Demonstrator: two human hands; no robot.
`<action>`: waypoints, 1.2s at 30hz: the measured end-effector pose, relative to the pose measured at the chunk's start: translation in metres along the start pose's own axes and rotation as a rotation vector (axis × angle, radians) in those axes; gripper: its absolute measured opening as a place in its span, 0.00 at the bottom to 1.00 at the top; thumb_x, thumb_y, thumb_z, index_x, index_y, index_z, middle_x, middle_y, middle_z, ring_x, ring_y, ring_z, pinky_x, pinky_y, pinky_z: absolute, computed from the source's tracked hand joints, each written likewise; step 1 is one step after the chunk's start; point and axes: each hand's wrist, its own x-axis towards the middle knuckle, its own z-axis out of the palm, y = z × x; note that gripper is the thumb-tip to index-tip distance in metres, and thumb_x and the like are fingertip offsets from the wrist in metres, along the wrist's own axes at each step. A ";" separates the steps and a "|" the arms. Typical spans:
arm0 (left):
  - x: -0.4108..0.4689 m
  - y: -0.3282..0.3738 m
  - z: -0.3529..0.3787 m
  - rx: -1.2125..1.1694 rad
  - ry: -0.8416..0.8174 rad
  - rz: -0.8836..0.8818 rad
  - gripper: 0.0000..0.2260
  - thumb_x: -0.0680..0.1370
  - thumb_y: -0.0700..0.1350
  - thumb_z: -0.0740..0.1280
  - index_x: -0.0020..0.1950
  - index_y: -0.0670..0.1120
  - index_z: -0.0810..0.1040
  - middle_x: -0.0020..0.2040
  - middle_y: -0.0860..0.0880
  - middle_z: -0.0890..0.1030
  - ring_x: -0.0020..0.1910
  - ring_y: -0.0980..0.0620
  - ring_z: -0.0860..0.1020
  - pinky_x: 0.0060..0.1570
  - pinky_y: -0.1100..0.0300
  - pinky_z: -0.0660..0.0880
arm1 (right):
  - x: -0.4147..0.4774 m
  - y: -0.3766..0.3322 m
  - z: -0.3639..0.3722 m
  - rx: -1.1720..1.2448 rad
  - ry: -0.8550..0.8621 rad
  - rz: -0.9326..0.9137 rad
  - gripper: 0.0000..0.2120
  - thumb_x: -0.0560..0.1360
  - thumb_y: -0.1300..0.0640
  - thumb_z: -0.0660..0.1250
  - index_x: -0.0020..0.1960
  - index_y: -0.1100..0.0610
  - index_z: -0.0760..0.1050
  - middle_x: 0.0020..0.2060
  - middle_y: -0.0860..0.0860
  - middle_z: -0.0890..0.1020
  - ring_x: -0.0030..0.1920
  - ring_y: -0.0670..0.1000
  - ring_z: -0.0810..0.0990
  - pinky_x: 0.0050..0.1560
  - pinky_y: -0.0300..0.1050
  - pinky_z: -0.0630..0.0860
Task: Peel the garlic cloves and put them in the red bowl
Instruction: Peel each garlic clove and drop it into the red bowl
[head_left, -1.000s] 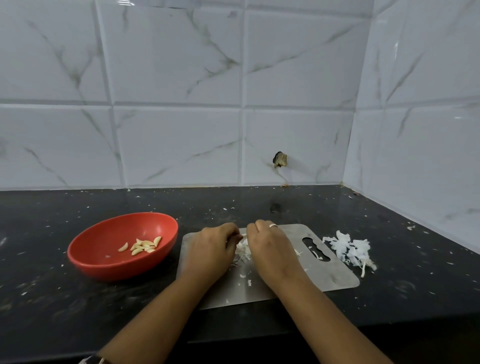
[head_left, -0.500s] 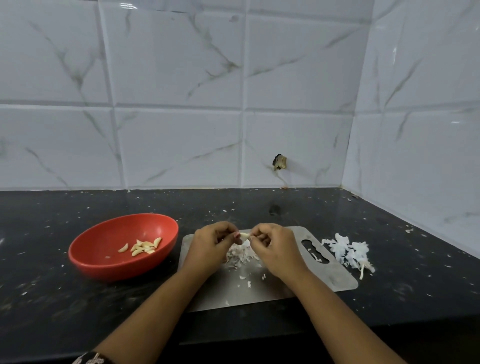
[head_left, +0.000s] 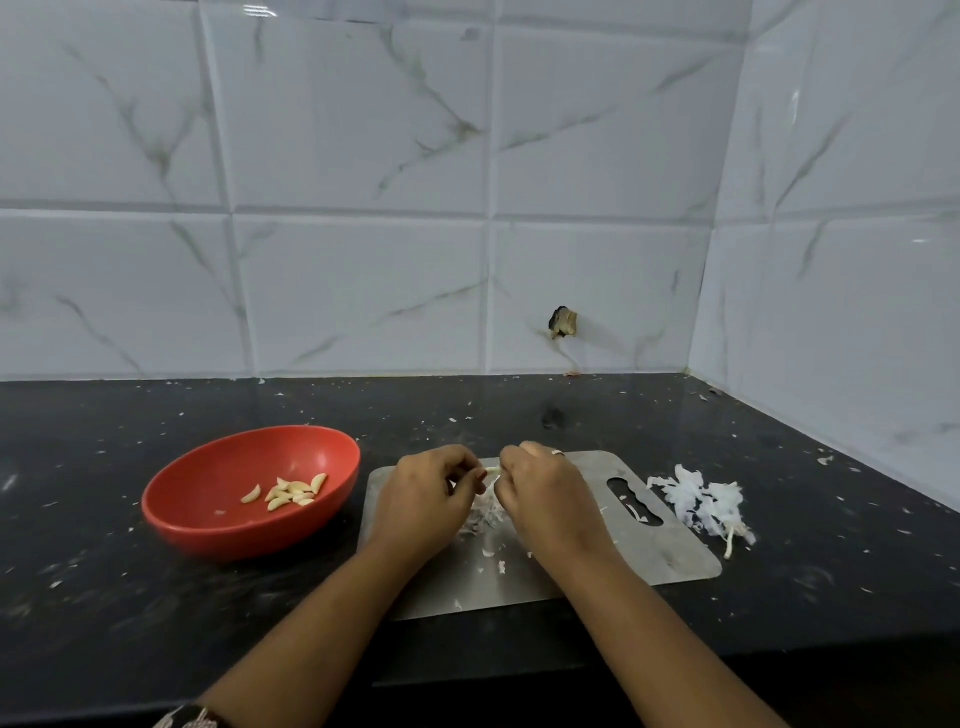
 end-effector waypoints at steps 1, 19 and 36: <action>0.000 0.000 0.000 -0.024 0.003 -0.008 0.04 0.78 0.45 0.68 0.45 0.50 0.82 0.37 0.58 0.83 0.36 0.63 0.79 0.39 0.66 0.76 | 0.000 0.000 0.001 0.019 0.018 0.017 0.11 0.68 0.66 0.73 0.35 0.58 0.73 0.29 0.49 0.71 0.29 0.45 0.64 0.29 0.28 0.49; 0.005 -0.008 0.004 -0.302 0.002 -0.064 0.08 0.75 0.39 0.71 0.40 0.51 0.81 0.35 0.55 0.84 0.34 0.62 0.80 0.34 0.61 0.78 | -0.004 0.015 -0.005 0.069 -0.160 0.145 0.09 0.78 0.48 0.65 0.47 0.49 0.83 0.42 0.45 0.85 0.41 0.45 0.80 0.47 0.42 0.76; 0.008 -0.010 0.004 -0.416 0.048 -0.070 0.08 0.73 0.36 0.73 0.40 0.50 0.83 0.32 0.56 0.82 0.28 0.65 0.76 0.31 0.67 0.73 | 0.000 0.013 -0.007 0.764 -0.151 0.339 0.09 0.75 0.66 0.68 0.49 0.55 0.83 0.41 0.48 0.85 0.43 0.43 0.83 0.46 0.35 0.79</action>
